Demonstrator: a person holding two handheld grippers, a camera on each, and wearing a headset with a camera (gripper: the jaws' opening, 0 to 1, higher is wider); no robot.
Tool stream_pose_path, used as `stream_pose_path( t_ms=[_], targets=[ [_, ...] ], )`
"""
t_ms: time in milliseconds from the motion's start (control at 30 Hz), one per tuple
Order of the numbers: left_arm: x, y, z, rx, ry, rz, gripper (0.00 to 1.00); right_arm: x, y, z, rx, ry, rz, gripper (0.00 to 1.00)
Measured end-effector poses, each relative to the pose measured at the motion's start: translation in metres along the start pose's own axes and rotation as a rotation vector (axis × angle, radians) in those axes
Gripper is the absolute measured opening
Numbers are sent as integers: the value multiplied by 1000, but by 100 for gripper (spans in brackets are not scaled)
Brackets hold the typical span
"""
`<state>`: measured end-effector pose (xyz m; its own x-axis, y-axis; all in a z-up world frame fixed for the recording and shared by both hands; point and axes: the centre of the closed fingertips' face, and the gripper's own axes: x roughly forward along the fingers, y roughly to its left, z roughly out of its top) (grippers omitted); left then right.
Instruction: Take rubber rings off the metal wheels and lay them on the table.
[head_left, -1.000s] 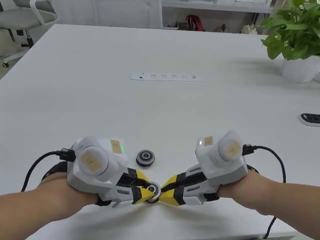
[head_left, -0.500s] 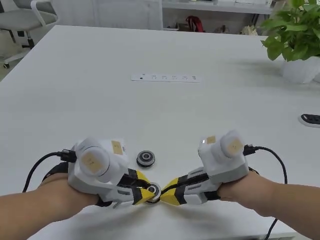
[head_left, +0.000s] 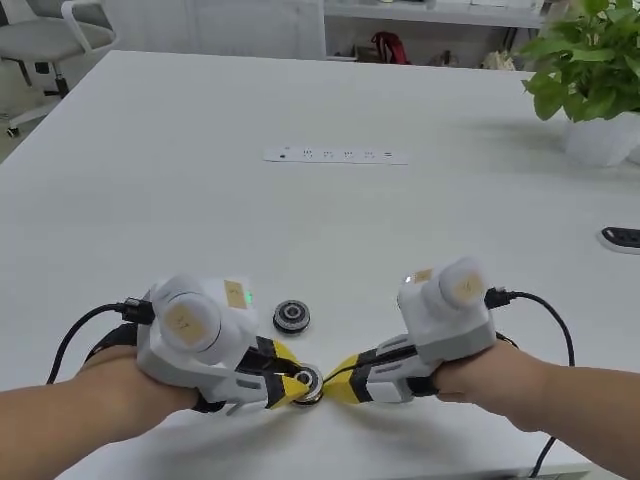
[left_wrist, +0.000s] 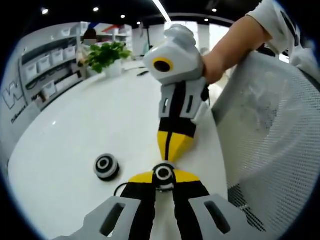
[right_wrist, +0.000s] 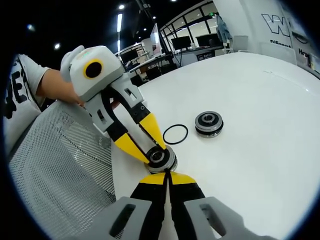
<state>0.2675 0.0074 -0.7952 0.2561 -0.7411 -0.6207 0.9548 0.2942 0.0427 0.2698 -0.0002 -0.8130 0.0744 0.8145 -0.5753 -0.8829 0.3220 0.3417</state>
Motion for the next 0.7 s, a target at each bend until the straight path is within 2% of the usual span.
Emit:
stream_pose_path(
  t_ms=[200, 300, 500, 700],
  targets=[
    [0, 0, 0, 2, 1, 0, 13, -6, -4, 8, 96, -61, 0, 0],
    [0, 0, 0, 3, 4, 2, 13, -7, -2, 12, 120, -85, 9, 0],
    [0, 0, 0, 2, 7, 5, 12, -8, -3, 13, 171, -100, 19, 0],
    [1, 0, 1, 0, 10, 9, 12, -9, -1, 14, 178, -104, 26, 0]
  ],
)
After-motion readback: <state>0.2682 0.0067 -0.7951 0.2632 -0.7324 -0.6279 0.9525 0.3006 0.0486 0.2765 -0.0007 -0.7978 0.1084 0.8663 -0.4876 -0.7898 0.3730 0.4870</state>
